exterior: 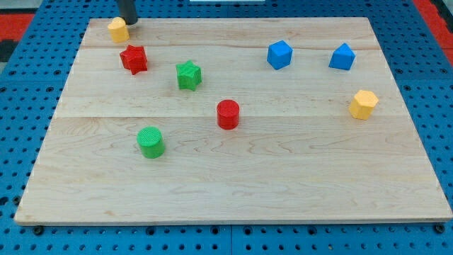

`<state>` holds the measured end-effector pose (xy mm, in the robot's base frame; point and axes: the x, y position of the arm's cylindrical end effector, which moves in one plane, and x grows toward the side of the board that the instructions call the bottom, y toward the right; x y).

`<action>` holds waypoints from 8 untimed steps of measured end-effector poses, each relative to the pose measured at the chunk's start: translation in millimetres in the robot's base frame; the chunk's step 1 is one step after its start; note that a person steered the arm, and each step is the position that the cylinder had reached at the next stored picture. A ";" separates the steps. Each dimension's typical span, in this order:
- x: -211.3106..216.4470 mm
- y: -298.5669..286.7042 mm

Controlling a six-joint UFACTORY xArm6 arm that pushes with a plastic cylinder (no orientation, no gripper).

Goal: Place yourself at the bottom right of the red circle

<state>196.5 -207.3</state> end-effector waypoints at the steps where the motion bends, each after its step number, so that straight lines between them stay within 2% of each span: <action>1: 0.0 -11.5; 3: 0.4 -2.6; 4: 10.7 84.7; 5: 58.2 151.2; 6: 136.3 205.8; 7: 190.5 280.5; 8: 262.6 300.1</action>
